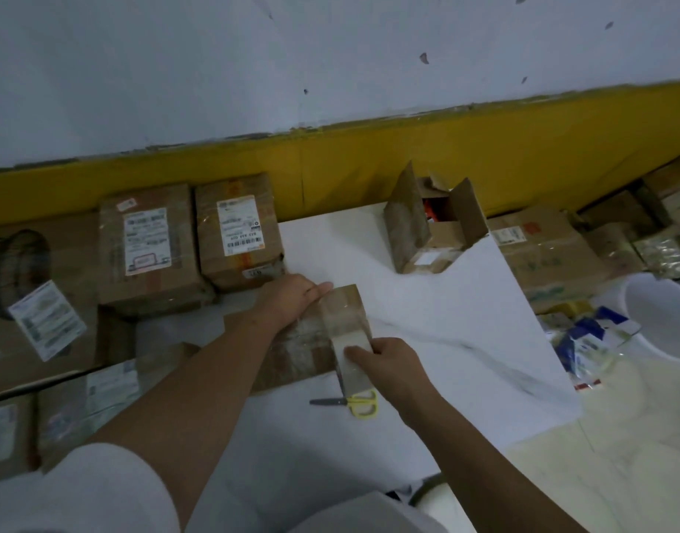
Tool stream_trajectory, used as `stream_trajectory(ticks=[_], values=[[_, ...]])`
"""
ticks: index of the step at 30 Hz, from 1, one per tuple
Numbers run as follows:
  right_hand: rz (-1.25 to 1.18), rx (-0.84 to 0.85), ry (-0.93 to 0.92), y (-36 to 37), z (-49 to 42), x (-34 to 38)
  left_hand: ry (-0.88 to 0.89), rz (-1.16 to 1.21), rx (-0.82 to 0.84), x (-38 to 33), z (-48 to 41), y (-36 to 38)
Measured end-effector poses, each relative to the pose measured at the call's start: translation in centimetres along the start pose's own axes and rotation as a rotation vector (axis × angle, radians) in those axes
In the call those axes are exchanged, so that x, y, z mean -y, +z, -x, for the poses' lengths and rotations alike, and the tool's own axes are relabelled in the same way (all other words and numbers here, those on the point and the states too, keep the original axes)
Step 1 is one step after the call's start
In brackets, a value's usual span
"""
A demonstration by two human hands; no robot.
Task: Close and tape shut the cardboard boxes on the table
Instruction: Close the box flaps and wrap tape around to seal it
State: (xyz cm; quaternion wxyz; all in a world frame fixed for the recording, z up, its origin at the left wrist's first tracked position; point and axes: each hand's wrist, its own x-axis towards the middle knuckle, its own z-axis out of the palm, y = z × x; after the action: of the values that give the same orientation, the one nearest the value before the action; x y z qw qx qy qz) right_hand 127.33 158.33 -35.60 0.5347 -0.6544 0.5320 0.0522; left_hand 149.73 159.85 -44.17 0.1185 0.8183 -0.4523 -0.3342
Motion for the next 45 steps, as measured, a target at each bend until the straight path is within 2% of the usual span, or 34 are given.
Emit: stream_trajectory(ticks=[4,7,12,14,15,17,19,21,25,27,30,37,45], values=[[0.067,0.017,0.095,0.6,1.1,-2.3,-0.001,-0.042,-0.017,-0.3,-0.1,-0.1],[-0.086,0.064,0.19,1.3,0.9,-3.7,-0.008,-0.032,0.0,-0.3,-0.1,-0.1],[0.092,0.013,0.166,3.7,-0.7,-4.4,-0.023,-0.103,-0.024,-0.8,0.0,0.0],[0.161,0.043,0.156,3.9,-1.6,-4.3,-0.057,-0.274,-0.019,-1.3,0.2,-0.1],[0.18,0.054,0.147,3.9,-1.9,-4.2,-0.028,-0.424,-0.039,-1.8,0.3,-0.2],[0.18,0.078,0.145,3.8,-2.0,-4.3,0.141,-0.642,-0.176,-3.1,1.0,-0.4],[0.159,0.098,0.153,3.9,-1.9,-4.6,0.347,-0.665,-0.233,-4.8,2.5,0.0],[0.119,0.099,0.16,3.9,-1.5,-4.6,0.451,-0.65,-0.112,-5.8,4.4,0.8],[-0.112,0.141,0.195,3.3,0.0,-5.0,0.351,-0.657,0.157,-4.4,6.0,1.2],[-0.23,0.144,0.198,2.9,0.4,-5.8,0.358,-0.651,0.167,-4.2,5.7,1.0],[-0.265,0.147,0.12,1.7,0.5,-6.3,0.353,-0.621,0.174,-5.9,4.9,0.3],[-0.463,-0.014,-0.091,-1.6,0.1,-4.6,0.214,-0.416,0.492,-7.9,-0.8,-2.6],[-0.47,-0.014,-0.175,-3.3,-2.3,-1.3,0.105,-0.164,0.515,-7.0,-2.0,-6.1]])
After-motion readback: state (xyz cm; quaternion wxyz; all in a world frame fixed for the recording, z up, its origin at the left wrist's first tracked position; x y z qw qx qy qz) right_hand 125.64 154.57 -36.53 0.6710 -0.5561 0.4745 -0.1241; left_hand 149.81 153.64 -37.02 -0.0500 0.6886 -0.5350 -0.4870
